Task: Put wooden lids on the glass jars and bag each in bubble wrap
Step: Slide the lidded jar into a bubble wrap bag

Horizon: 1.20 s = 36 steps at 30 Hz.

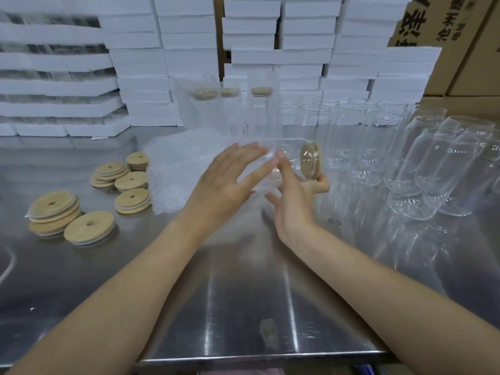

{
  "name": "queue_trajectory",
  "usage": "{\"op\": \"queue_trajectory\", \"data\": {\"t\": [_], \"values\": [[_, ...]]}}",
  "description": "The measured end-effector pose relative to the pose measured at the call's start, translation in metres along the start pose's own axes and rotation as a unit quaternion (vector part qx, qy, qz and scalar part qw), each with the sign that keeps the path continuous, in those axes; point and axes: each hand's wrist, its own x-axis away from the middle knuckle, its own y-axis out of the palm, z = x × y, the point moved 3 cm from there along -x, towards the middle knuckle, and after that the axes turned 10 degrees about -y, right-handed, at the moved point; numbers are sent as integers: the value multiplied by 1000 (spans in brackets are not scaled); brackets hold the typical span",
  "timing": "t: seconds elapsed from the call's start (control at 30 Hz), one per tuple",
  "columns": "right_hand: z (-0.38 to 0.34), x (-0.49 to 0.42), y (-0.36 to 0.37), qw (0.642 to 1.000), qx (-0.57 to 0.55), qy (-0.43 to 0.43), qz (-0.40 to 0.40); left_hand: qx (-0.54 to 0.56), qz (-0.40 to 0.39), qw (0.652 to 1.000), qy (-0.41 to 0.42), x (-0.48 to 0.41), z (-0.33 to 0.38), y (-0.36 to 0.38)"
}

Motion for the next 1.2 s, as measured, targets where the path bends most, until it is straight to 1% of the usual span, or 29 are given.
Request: {"op": "queue_trajectory", "data": {"t": [0.1, 0.17, 0.2, 0.23, 0.27, 0.3, 0.37, 0.4, 0.47, 0.53, 0.57, 0.7, 0.8, 0.87, 0.97, 1.07, 1.13, 1.2], "values": [[7, 4, 3, 997, -60, 45, -10, 18, 10, 1000, 3, 1, 12, 7], [5, 1, 2, 993, -98, 61, 10, 36, -23, 999, 14, 0, 14, 11], [3, -2, 0, 993, -95, 57, 26, 42, -33, 998, 23, -1, 13, 11], [-1, -5, -2, 994, -88, 47, 43, 35, -28, 999, 25, -3, 11, 9], [-4, -8, -4, 994, -87, 35, 57, 10, -16, 1000, 10, -5, 7, 6], [-7, -12, -5, 993, -95, 24, 65, -25, -13, 999, -24, -7, 1, 3], [-11, -14, -6, 992, -111, 9, 56, -91, -42, 990, -103, -7, -9, -1], [-12, -13, -5, 993, -109, -1, 38, -109, -62, 984, -129, -4, -12, -2], [-11, -8, 0, 996, -73, -34, -25, -121, -81, 977, -156, 0, -16, -2], [-8, -1, 4, 994, -38, -51, -89, -118, -71, 977, -163, 2, -20, -5], [-7, 1, 5, 992, -34, -46, -108, -116, -61, 978, -161, 2, -21, -6], [-10, 2, 5, 989, -26, -50, -137, -115, -23, 984, -135, 3, -21, -8], [-12, 3, 4, 984, 0, -63, -168, -119, 0, 986, -120, 2, -19, -7], [-9, 6, 5, 979, 34, -63, -189, -119, 1, 986, -116, 1, -18, -5], [-2, 17, 10, 959, 89, -74, -257, -90, -9, 985, -148, 2, -15, -5], [1, 21, 10, 938, 132, -93, -307, -68, 10, 983, -167, 1, -14, -8], [-5, 21, 10, 918, 165, -141, -331, -52, 33, 982, -179, 2, -17, -11], [-18, 21, 12, 889, 218, -230, -332, -16, 49, 976, -212, 1, -21, -15]]}}
